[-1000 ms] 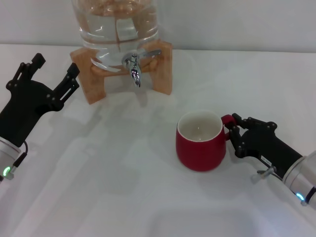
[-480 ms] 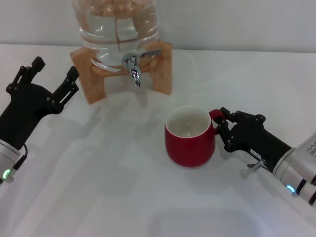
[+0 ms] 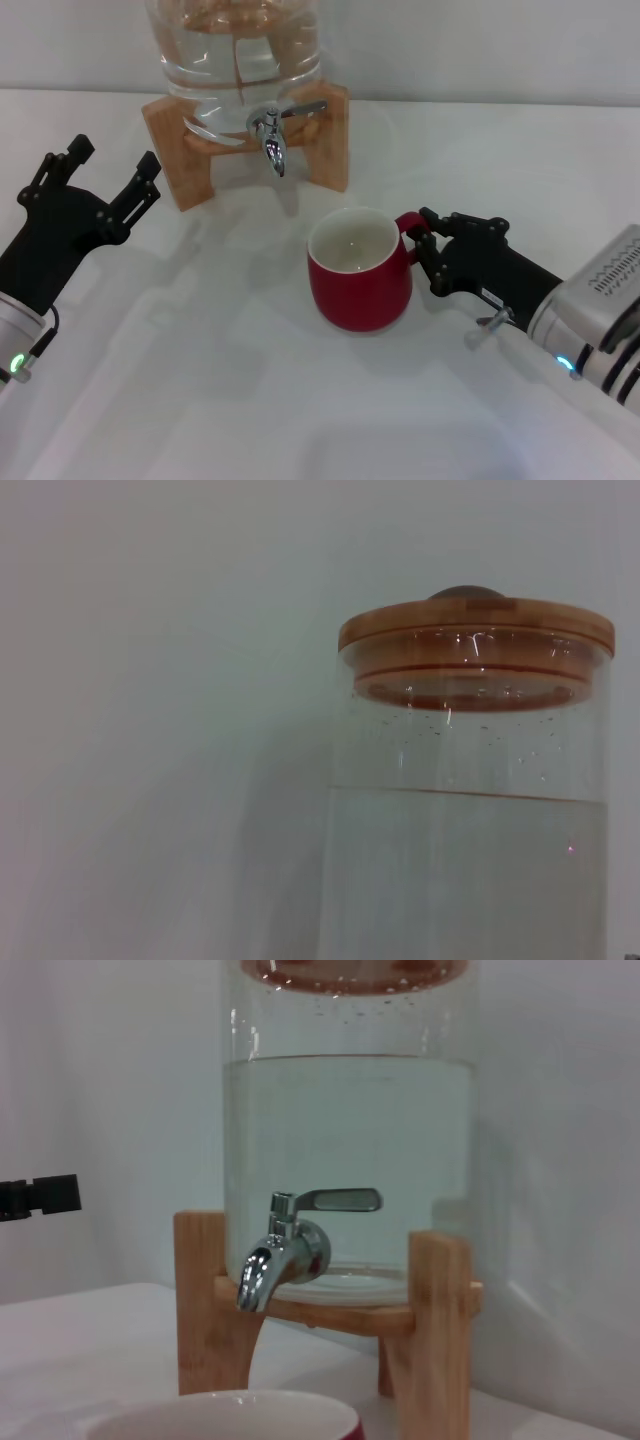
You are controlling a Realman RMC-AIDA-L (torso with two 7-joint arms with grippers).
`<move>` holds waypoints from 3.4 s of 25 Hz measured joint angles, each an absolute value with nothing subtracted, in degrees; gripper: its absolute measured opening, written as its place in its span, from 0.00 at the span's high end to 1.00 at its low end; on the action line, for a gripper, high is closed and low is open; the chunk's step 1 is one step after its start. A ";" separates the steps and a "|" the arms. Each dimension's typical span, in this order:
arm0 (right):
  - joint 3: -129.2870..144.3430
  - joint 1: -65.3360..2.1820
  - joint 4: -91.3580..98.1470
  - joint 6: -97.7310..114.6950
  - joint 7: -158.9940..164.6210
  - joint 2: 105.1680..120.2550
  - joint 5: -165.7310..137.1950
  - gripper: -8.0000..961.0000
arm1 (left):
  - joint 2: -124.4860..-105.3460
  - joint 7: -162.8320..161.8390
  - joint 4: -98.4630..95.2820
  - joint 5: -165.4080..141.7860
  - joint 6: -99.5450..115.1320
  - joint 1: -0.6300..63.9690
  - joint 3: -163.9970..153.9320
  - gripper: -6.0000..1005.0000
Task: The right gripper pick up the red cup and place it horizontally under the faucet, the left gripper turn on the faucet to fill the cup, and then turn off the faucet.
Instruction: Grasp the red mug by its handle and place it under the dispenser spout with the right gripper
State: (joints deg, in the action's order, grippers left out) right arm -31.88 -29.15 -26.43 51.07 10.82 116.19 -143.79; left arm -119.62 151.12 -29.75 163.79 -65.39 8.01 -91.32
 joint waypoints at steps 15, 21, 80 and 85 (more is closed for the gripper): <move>-31.90 -35.04 -28.32 44.04 10.84 116.19 -143.79 0.85 | -119.71 151.08 -29.41 163.84 -65.94 7.61 -91.60 0.14; -32.24 -37.44 -29.62 39.96 10.87 116.19 -143.79 0.85 | -119.71 151.08 -28.96 163.84 -67.04 7.52 -91.59 0.14; -37.85 -47.01 -31.95 21.77 11.07 116.19 -143.02 0.86 | -119.67 150.90 -27.24 166.85 -72.81 5.35 -91.78 0.14; -38.28 -46.85 -31.90 21.05 11.06 116.19 -143.02 0.86 | -119.70 150.90 -27.16 166.85 -72.81 5.36 -91.85 0.14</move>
State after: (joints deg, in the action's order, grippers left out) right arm -38.28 -46.85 -31.90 21.05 11.06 116.19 -143.02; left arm -119.70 150.90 -27.16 166.85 -72.81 5.36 -91.85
